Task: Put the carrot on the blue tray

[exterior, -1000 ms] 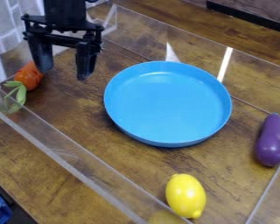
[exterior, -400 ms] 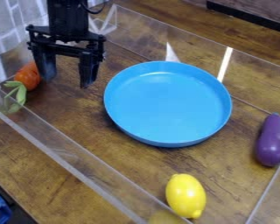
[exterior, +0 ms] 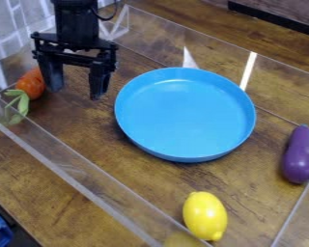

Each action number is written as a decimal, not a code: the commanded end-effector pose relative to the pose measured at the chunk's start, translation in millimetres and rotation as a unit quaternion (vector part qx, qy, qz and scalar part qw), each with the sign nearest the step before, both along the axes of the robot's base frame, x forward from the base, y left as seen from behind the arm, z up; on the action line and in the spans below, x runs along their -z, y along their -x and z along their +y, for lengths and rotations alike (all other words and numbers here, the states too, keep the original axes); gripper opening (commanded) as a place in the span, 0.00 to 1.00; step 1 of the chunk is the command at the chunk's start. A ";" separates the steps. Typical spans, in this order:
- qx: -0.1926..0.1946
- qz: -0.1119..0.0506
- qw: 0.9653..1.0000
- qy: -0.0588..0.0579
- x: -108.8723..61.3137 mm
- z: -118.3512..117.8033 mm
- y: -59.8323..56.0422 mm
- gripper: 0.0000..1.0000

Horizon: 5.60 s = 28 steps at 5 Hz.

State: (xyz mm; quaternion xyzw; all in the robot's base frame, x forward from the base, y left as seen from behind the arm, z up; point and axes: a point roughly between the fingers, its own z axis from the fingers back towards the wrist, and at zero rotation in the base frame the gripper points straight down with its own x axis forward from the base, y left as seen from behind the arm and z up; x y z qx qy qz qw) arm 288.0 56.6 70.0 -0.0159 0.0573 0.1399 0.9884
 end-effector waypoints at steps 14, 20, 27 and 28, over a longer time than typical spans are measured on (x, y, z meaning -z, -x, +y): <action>0.026 -0.063 0.997 -0.031 -13.6 49.5 -1.1 1.00; 0.052 -0.097 0.994 -0.023 -8.2 89.2 -5.8 1.00; 0.056 -0.127 0.990 -0.020 20.6 136.2 -24.6 0.00; 0.064 -0.131 0.989 -0.022 3.0 127.2 -28.8 0.00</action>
